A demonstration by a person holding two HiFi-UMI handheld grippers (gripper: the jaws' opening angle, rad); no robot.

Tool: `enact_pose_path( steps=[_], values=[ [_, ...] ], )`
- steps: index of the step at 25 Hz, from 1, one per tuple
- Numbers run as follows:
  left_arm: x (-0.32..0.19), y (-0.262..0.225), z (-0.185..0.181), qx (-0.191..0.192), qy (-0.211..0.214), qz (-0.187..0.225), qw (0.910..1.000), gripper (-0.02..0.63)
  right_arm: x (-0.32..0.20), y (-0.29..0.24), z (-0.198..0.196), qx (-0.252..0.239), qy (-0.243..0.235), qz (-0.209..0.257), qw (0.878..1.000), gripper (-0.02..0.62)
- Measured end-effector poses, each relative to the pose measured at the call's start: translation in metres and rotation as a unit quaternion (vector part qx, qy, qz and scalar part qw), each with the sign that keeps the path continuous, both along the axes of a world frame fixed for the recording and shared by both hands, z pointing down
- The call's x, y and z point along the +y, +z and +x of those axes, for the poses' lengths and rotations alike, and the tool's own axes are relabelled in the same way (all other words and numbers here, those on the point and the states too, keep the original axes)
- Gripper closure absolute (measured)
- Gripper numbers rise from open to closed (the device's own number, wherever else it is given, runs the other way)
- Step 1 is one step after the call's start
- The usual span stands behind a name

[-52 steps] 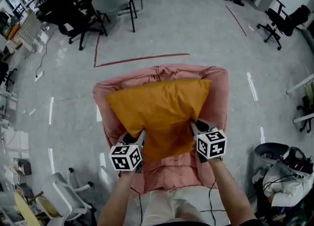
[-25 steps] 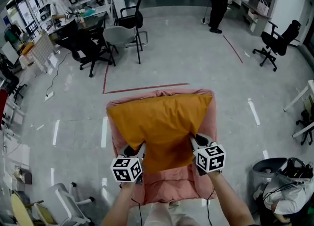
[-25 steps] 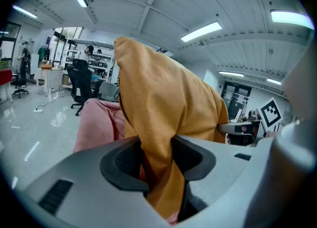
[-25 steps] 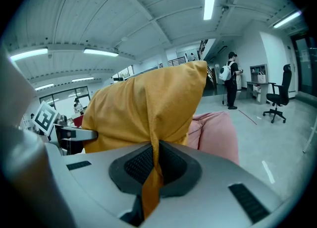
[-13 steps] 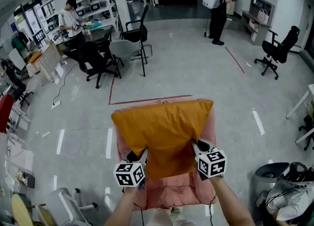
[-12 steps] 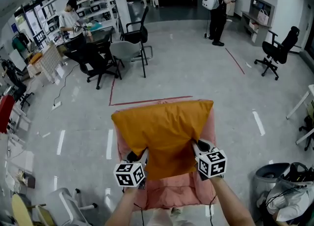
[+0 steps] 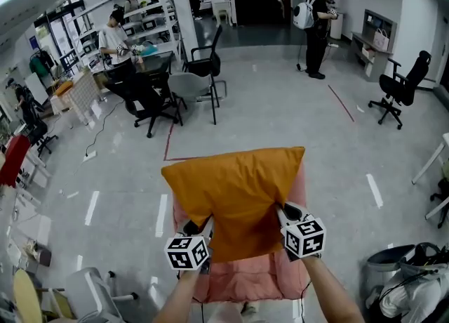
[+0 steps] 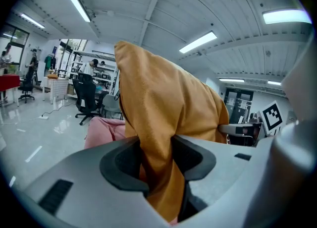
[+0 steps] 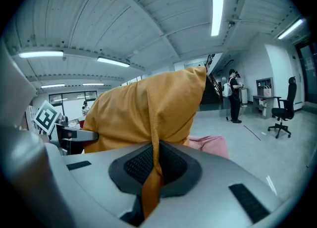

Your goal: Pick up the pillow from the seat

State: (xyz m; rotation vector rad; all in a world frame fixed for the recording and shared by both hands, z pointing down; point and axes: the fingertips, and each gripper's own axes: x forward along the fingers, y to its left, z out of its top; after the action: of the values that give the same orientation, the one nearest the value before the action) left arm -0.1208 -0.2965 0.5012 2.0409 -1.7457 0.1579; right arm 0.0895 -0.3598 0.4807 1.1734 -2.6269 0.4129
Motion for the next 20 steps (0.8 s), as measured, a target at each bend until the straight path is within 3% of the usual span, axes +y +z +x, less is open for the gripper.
enact_pose_path(
  steps=[20],
  values=[
    [0.009, -0.052, -0.006, -0.013, -0.003, 0.041, 0.9991, 0.43, 0.016, -0.047, -0.003, -0.025, 0.0, 0.032, 0.999, 0.568]
  ],
)
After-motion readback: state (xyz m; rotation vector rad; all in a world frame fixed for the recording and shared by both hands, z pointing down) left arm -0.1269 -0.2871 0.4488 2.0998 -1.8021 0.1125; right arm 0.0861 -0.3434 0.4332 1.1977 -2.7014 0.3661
